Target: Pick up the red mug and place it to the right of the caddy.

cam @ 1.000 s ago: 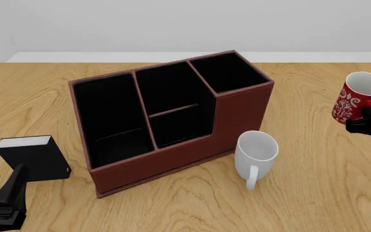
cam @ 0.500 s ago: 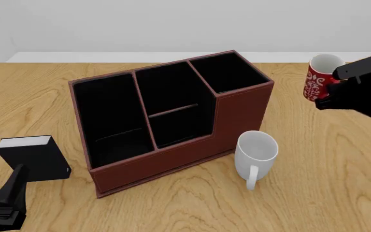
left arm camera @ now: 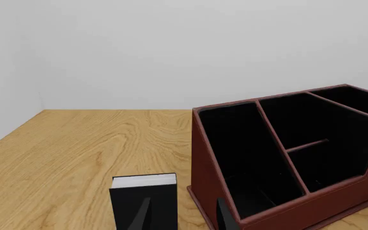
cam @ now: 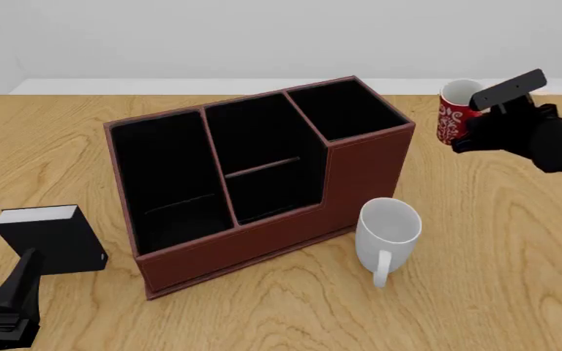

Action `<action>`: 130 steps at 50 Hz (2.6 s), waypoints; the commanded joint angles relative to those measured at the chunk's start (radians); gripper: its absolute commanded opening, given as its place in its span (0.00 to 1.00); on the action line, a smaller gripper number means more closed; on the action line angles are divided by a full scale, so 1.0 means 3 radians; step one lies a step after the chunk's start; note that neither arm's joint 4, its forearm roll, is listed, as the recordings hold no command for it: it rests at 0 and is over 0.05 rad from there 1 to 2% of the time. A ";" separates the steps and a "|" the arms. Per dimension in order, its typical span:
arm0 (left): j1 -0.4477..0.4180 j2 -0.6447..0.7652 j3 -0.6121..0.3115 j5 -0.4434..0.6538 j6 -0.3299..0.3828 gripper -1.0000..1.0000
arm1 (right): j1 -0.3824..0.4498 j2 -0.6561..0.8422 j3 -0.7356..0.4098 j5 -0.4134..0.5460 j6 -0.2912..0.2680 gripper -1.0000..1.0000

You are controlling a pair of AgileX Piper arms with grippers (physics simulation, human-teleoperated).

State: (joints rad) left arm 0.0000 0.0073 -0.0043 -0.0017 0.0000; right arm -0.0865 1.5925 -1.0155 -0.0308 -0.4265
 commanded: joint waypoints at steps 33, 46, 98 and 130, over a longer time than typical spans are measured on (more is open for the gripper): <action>0.0000 0.0000 0.0000 0.0000 0.0000 1.00 | 0.0193 0.0573 -0.0345 -0.0012 -0.0039 0.00; 0.0000 0.0000 0.0000 0.0000 0.0000 1.00 | 0.0263 0.0721 -0.0381 -0.0028 -0.0037 0.00; 0.0000 0.0000 0.0000 0.0000 0.0000 1.00 | 0.0405 0.0947 -0.0396 -0.0039 -0.0017 0.00; 0.0000 0.0000 0.0000 0.0000 0.0000 1.00 | 0.0394 0.0999 -0.0338 -0.0079 0.0030 0.00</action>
State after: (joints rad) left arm 0.0000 0.0073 -0.0043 -0.0017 0.0000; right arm 0.0296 1.8808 -1.1155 -0.0490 -0.4322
